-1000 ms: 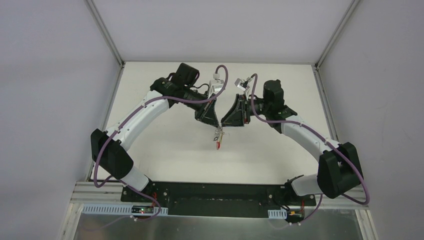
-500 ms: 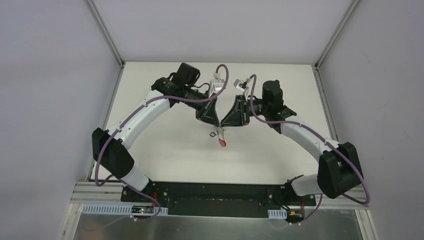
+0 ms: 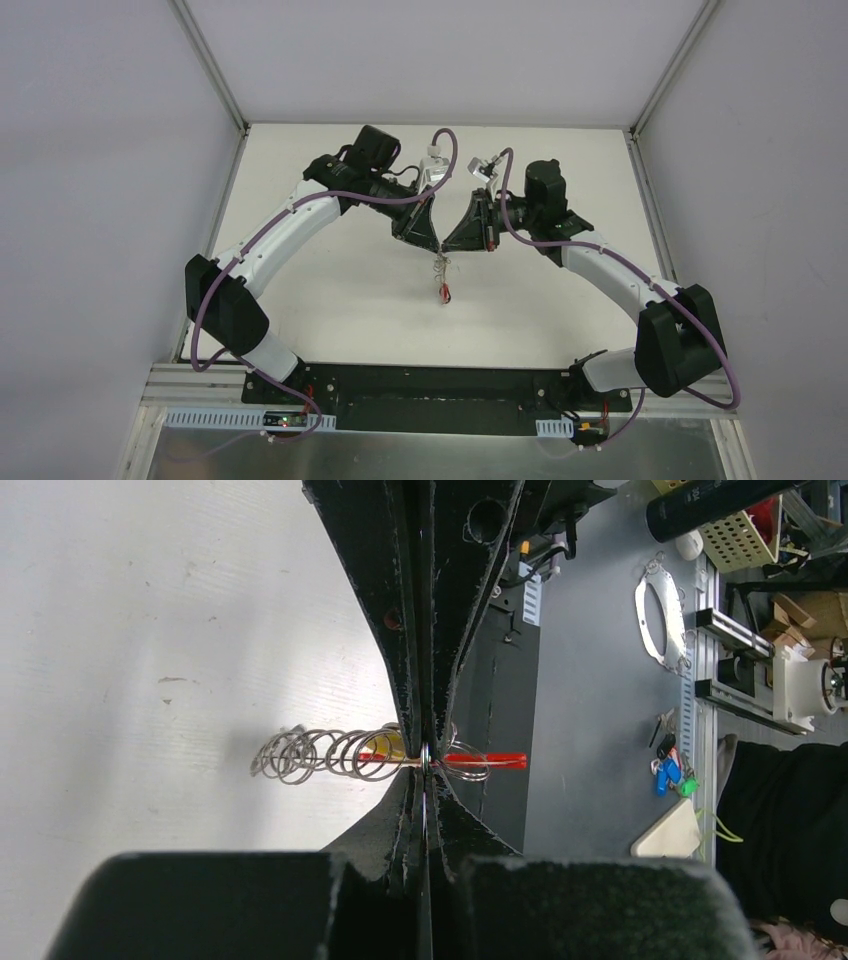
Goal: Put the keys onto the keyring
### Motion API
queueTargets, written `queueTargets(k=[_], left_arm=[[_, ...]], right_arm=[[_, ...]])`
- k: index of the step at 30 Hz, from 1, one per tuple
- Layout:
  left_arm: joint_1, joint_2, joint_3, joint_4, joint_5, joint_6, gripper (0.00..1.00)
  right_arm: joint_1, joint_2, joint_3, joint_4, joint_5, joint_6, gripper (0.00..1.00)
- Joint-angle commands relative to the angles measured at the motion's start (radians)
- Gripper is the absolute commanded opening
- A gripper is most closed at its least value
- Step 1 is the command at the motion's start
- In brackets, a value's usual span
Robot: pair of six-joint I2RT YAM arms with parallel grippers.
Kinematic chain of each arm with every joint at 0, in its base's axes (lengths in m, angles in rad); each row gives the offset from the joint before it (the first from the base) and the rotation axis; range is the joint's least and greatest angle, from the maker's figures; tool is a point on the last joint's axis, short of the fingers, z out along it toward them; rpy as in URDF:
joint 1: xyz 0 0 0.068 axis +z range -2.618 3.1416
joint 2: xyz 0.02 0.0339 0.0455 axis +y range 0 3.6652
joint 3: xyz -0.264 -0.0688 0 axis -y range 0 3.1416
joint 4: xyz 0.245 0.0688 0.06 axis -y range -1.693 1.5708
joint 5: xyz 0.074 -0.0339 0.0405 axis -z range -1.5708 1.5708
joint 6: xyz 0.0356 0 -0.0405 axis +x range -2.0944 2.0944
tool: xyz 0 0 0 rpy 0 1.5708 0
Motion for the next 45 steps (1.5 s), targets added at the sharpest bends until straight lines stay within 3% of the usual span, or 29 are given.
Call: queueTargets(k=[1, 4, 9, 13, 24, 32, 41, 45], left_arm=[[0.004, -0.025, 0.004, 0.072, 0.044, -0.008, 0.03], [0.026, -0.058, -0.044, 0.193, 0.049, -0.097, 0.16], [0.062, -0.129, -0.194, 0.574, 0.054, -0.327, 0.32], [0.065, -0.143, -0.238, 0.650, 0.042, -0.365, 0.38], [0.090, -0.142, -0.266, 0.776, 0.028, -0.459, 0.33], [0.090, -0.134, -0.290, 0.847, 0.065, -0.524, 0.19], [0.090, -0.132, -0.304, 0.891, 0.086, -0.572, 0.26], [0.090, -0.124, -0.306, 0.919, 0.093, -0.605, 0.23]], right_arm=[[-0.021, -0.033, 0.052, 0.044, 0.035, 0.037, 0.00], [-0.046, -0.038, 0.021, 0.181, 0.055, 0.181, 0.00], [-0.071, -0.021, -0.042, 0.409, 0.093, 0.376, 0.00], [-0.075, -0.004, -0.067, 0.523, 0.101, 0.463, 0.00], [-0.094, 0.009, -0.120, 0.700, 0.122, 0.573, 0.00], [-0.101, 0.020, -0.135, 0.745, 0.142, 0.601, 0.00], [-0.117, 0.027, -0.142, 0.762, 0.157, 0.612, 0.00], [-0.121, 0.026, -0.142, 0.763, 0.160, 0.612, 0.00]])
